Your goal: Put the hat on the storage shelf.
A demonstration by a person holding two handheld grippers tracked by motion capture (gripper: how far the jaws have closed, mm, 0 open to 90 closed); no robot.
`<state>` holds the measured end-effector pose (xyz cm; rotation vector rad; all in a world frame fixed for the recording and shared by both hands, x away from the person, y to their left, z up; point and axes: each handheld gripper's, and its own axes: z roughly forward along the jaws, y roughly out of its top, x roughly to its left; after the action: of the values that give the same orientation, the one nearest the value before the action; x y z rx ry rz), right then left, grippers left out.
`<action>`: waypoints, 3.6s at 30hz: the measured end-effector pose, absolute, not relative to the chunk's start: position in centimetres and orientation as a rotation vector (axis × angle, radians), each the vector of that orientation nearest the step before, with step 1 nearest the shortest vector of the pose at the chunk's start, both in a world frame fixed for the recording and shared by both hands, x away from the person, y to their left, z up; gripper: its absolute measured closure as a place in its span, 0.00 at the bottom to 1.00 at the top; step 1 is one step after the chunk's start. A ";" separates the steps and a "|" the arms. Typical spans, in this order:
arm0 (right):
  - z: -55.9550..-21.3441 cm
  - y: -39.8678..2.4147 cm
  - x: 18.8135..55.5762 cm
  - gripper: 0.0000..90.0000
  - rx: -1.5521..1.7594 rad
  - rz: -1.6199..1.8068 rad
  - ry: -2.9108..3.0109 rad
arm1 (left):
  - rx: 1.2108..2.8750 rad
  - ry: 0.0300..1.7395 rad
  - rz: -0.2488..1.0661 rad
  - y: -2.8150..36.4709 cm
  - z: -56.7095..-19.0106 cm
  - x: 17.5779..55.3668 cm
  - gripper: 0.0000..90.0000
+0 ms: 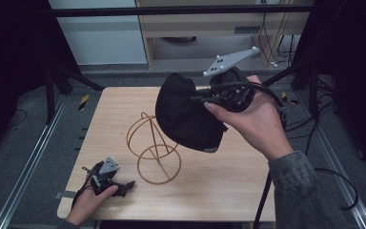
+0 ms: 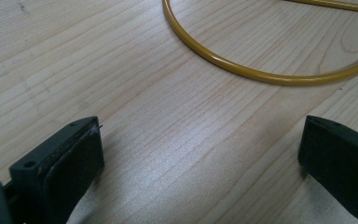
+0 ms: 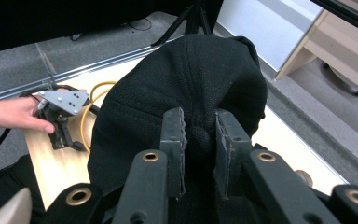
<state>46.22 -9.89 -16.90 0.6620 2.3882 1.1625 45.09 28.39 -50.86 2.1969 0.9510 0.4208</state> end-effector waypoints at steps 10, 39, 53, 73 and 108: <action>-17.2 -7.2 46.9 0.84 0.622 1.171 2.424 | 2.198 0.950 0.419 28.4 -50.9 45.1 0.00; -19.1 -0.9 49.0 0.84 0.551 1.118 2.547 | 2.197 0.951 0.421 28.4 -50.9 45.1 0.00; -20.8 0.6 50.5 0.84 0.569 1.063 2.576 | 2.197 0.951 0.421 28.4 -50.9 45.1 0.00; -22.1 1.9 51.4 0.83 0.580 1.022 2.612 | 2.197 0.951 0.422 28.4 -50.9 45.1 0.00; -22.0 1.1 50.9 0.78 0.605 1.067 2.606 | 2.197 0.951 0.421 28.4 -50.9 45.1 0.00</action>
<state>50.89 1.08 -22.02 0.6050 2.6056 1.0665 45.09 28.39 -50.86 2.1973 0.9508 0.4209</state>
